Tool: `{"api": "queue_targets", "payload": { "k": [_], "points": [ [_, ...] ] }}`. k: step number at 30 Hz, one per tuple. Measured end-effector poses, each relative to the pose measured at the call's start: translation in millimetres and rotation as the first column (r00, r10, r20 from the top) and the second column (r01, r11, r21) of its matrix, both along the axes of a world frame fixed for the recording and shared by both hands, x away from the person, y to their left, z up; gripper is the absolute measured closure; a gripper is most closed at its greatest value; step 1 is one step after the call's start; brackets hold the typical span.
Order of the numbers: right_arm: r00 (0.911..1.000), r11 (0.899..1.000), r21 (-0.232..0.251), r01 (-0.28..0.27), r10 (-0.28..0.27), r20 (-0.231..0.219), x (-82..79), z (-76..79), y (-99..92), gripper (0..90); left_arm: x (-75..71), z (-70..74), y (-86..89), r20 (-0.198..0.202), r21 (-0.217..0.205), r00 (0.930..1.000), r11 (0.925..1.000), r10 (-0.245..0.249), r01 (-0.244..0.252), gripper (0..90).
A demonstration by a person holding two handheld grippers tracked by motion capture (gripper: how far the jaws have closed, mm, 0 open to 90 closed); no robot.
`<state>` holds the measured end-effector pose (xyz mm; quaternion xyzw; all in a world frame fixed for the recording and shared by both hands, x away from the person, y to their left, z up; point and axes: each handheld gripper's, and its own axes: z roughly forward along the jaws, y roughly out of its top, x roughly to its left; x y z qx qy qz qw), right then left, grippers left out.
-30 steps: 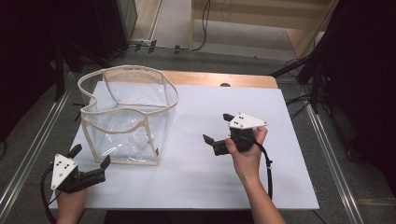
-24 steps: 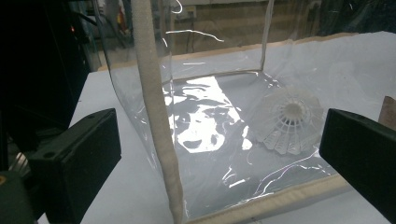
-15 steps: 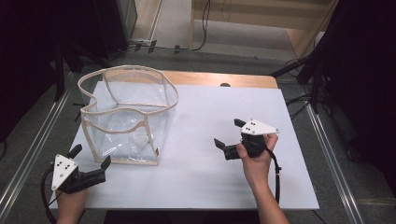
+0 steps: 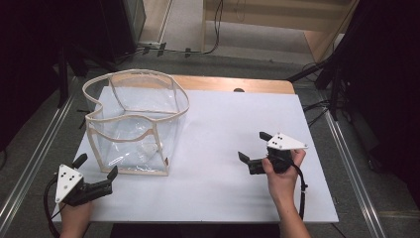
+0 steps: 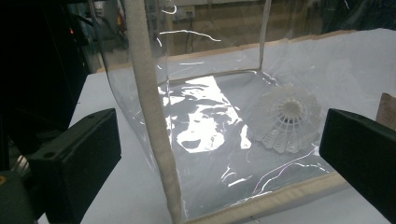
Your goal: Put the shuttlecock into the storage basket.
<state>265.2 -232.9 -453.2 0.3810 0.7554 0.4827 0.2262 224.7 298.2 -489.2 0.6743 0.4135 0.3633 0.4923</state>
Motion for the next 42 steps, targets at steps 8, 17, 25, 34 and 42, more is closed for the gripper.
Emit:
{"api": "queue_targets", "payload": {
  "k": [8, 17, 25, 34, 42],
  "points": [
    [0.9996, 1.0, -0.008, 0.026, -0.026, -0.014, -6.4, -7.4, -14.3, 0.0, 0.1, 0.0, 0.0, -0.003, 0.002, 1.0, 1.0, 0.001, -0.001, 0.0],
    [0.998, 0.998, -0.006, 0.058, -0.058, -0.026, -15.0, -13.6, -33.2, 0.0, 0.3, 0.0, 0.0, -0.006, 0.004, 1.0, 1.0, 0.001, -0.001, 0.0],
    [0.9965, 0.997, -0.007, 0.078, -0.078, -0.03, -21.9, -18.9, -45.5, 0.0, 0.4, 0.0, -0.1, -0.006, 0.004, 1.0, 1.0, 0.002, -0.002, 0.0],
    [0.9942, 0.995, -0.007, 0.1, -0.1, -0.038, -28.8, -24.6, -58.9, 0.0, 0.5, 0.0, -0.2, -0.01, 0.005, 0.9999, 1.0, 0.002, -0.002, 0.0],
    [0.9925, 0.993, -0.011, 0.115, -0.115, -0.041, -34.2, -31.1, -67.6, 0.0, 0.6, 0.0, -0.4, -0.012, 0.007, 0.9999, 1.0, 0.003, -0.003, 0.0]
  ]
}}
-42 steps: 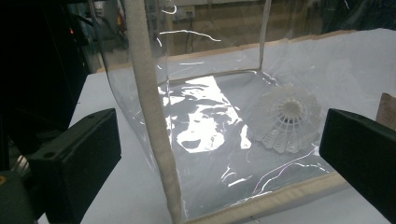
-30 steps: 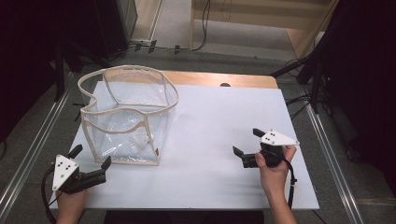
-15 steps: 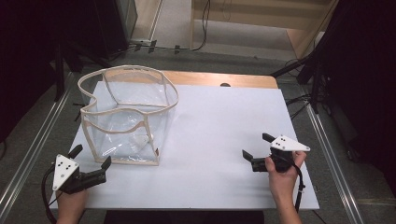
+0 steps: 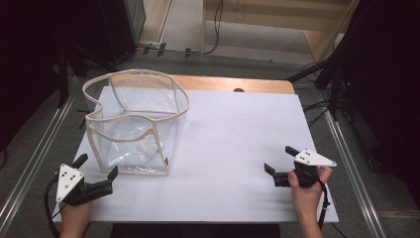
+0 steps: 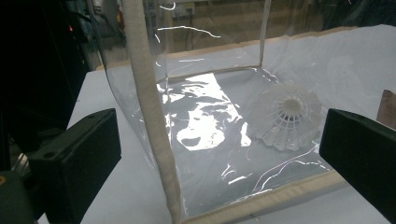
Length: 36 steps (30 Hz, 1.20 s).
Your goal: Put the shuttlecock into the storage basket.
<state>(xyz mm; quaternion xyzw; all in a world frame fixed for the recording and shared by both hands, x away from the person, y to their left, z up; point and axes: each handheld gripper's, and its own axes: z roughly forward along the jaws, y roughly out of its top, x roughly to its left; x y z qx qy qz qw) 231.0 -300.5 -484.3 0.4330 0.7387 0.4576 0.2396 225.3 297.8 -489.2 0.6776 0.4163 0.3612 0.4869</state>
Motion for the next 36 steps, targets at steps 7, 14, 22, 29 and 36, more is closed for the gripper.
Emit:
{"api": "queue_targets", "payload": {
  "k": [7, 14, 22, 29, 36],
  "points": [
    [0.9998, 1.0, 0.005, 0.018, -0.018, -0.007, -4.9, -4.3, -7.8, 0.0, 0.0, 0.0, 0.3, 0.0, -0.002, 1.0, 1.0, -0.003, 0.003, 0.0],
    [0.9991, 0.999, 0.007, 0.042, -0.042, -0.008, -11.1, -6.6, -17.7, 0.0, 0.0, 0.0, 0.2, -0.001, -0.001, 1.0, 1.0, 0.001, -0.001, 0.0],
    [0.998, 0.998, 0.003, 0.061, -0.061, -0.018, -17.8, -8.4, -24.3, 0.0, 0.0, 0.0, 0.4, -0.002, -0.001, 1.0, 1.0, 0.001, -0.001, 0.0],
    [0.9963, 0.996, 0.0, 0.085, -0.085, -0.017, -23.0, -10.7, -33.2, 0.0, -0.3, -0.1, -0.3, 0.0, 0.0, 1.0, 1.0, 0.005, -0.005, 0.0],
    [0.9945, 0.994, 0.012, 0.104, -0.104, -0.014, -25.9, -14.0, -42.6, 0.0, -0.3, 0.0, 0.1, -0.002, -0.001, 1.0, 1.0, 0.005, -0.005, 0.0]
  ]
}}
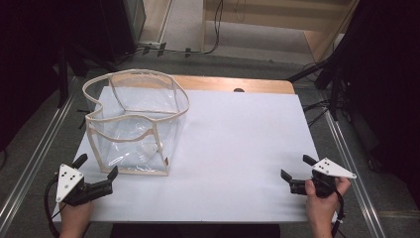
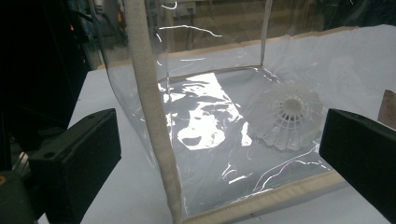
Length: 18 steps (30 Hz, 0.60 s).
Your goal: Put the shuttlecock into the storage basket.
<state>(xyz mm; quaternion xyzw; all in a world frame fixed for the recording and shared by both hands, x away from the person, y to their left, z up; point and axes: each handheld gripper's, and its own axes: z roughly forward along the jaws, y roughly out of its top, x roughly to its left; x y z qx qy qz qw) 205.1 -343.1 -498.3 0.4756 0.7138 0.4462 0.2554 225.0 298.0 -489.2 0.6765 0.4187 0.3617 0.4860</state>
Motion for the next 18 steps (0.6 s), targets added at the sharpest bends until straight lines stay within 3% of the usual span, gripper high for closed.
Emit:
{"api": "queue_targets", "payload": {
  "k": [18],
  "points": [
    [0.9994, 0.998, 0.055, 0.02, -0.021, 0.027, -5.3, -10.4, -22.4, 0.0, 0.4, 0.1, 1.0, 0.0, -0.014, 1.0, 0.9999, 0.001, -0.001, 0.0]
  ]
}}
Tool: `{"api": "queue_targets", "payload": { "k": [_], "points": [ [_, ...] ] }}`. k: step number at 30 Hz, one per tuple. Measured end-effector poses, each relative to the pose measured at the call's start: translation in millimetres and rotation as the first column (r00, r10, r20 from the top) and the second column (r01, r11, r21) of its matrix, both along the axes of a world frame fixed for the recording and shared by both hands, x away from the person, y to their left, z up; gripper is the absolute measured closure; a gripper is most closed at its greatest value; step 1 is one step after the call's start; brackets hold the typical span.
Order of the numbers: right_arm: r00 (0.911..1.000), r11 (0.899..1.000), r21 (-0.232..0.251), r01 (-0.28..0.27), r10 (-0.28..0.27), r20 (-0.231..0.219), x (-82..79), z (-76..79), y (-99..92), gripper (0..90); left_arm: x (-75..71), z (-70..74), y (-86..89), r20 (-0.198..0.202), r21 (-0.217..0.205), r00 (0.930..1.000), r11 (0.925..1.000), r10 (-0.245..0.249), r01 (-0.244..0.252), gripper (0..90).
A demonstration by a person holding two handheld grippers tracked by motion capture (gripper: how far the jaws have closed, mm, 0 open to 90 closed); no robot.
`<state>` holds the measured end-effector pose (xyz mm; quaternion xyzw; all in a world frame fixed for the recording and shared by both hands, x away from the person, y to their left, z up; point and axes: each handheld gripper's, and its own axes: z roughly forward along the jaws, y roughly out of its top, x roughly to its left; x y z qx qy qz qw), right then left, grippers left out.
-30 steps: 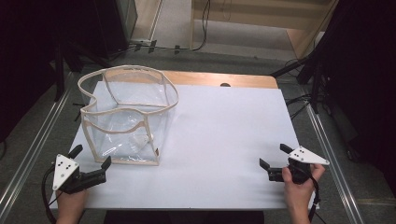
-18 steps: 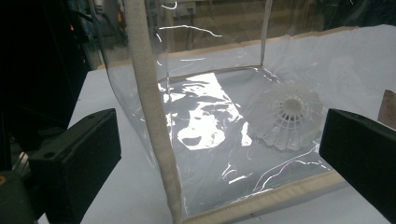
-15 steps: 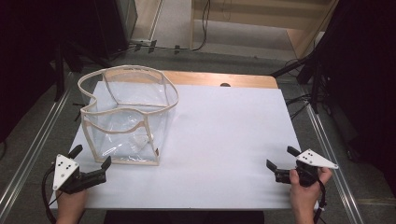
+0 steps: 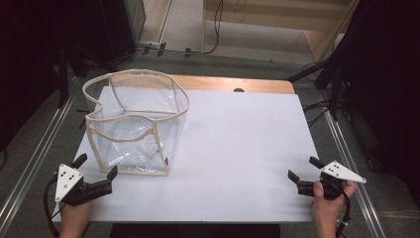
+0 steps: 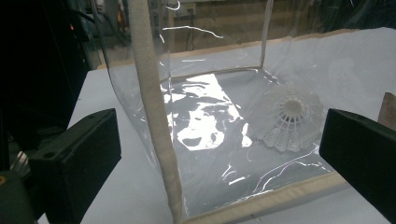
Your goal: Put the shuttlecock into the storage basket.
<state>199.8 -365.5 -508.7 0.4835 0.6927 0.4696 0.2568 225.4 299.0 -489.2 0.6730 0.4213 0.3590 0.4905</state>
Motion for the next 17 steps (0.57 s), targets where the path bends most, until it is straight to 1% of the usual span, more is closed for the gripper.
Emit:
{"api": "queue_targets", "payload": {
  "k": [3, 8, 13, 17],
  "points": [
    [0.9998, 1.0, 0.01, -0.013, 0.013, 0.016, -1.0, -1.9, -3.2, 0.0, 0.1, 0.0, 0.0, 0.0, 0.002, 1.0, 1.0, -0.002, 0.002, 0.0],
    [0.9996, 1.0, 0.03, 0.0, -0.001, 0.029, -0.8, -3.7, -6.5, 0.0, 0.4, 0.1, 0.7, 0.002, -0.004, 1.0, 1.0, -0.001, 0.001, 0.0],
    [0.9994, 1.0, 0.028, 0.002, -0.003, 0.035, -0.6, -4.4, -6.4, 0.0, 0.5, 0.3, 1.0, 0.0, -0.004, 1.0, 1.0, 0.0, 0.0, 0.0],
    [0.9995, 1.0, 0.023, 0.003, -0.004, 0.03, 0.0, -4.5, -5.9, 0.0, 0.8, 0.3, 0.9, 0.0, -0.004, 1.0, 1.0, -0.002, 0.002, 0.0]
  ]
}}
